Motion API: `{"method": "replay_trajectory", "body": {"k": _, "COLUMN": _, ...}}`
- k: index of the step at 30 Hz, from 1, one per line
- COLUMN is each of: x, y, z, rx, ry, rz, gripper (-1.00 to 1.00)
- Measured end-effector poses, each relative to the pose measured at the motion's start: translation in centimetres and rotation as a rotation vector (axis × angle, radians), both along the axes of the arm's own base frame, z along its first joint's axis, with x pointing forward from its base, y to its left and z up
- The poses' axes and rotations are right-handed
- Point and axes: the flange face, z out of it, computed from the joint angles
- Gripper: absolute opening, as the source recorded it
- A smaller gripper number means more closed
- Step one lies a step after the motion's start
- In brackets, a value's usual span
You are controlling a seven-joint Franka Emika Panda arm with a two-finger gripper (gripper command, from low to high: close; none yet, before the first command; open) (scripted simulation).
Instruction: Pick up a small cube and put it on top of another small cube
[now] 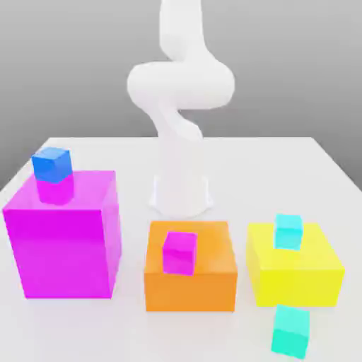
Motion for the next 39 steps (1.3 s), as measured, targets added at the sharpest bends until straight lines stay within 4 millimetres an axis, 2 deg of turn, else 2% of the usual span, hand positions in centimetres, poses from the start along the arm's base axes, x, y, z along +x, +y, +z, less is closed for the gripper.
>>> {"method": "replay_trajectory", "body": {"k": 3, "x": 3.7, "y": 1.8, "z": -4.7, "rx": 0.055, "ry": 0.091, "rz": -0.006, "gripper": 0.00}}
{"method": "replay_trajectory", "body": {"k": 6, "x": 6.6, "y": 3.9, "z": -9.7, "rx": 0.095, "ry": 0.180, "rz": -0.019, "gripper": 0.00}}
{"method": "replay_trajectory", "body": {"k": 10, "x": 9.4, "y": 6.9, "z": -16.7, "rx": 0.132, "ry": 0.299, "rz": -0.045, "gripper": 0.00}}
{"method": "replay_trajectory", "body": {"k": 13, "x": 10.6, "y": 9.2, "z": -22.2, "rx": 0.145, "ry": 0.388, "rz": -0.071, "gripper": 0.00}}
{"method": "replay_trajectory", "body": {"k": 16, "x": 11.1, "y": 11.4, "z": -27.8, "rx": 0.146, "ry": 0.473, "rz": -0.104, "gripper": 0.00}}
{"method": "replay_trajectory", "body": {"k": 20, "x": 10.4, "y": 14.9, "z": -35.3, "rx": 0.126, "ry": 0.580, "rz": -0.141, "gripper": 0.00}}
{"method": "replay_trajectory", "body": {"k": 26, "x": 8.0, "y": 17.1, "z": -46.3, "rx": 0.070, "ry": 0.714, "rz": -0.243, "gripper": 0.00}}
{"method": "replay_trajectory", "body": {"k": 29, "x": 7.6, "y": 17.4, "z": -50.6, "rx": 0.059, "ry": 0.728, "rz": -0.255, "gripper": 0.00}}
{"method": "replay_trajectory", "body": {"k": 30, "x": 7.5, "y": 17.4, "z": -51.9, "rx": 0.059, "ry": 0.729, "rz": -0.256, "gripper": 0.00}}
{"method": "replay_trajectory", "body": {"k": 31, "x": 7.5, "y": 17.4, "z": -53.3, "rx": 0.058, "ry": 0.730, "rz": -0.256, "gripper": -1.00}}
{"method": "replay_trajectory", "body": {"k": 36, "x": 7.5, "y": 17.4, "z": -53.3, "rx": 0.060, "ry": 0.728, "rz": -0.256, "gripper": -1.00}}
{"method": "replay_trajectory", "body": {"k": 37, "x": 7.4, "y": 17.4, "z": -53.9, "rx": 0.059, "ry": 0.728, "rz": -0.256, "gripper": -1.00}}
{"method": "replay_trajectory", "body": {"k": 39, "x": 7.5, "y": 17.4, "z": -52.8, "rx": 0.058, "ry": 0.729, "rz": -0.256, "gripper": -1.00}}
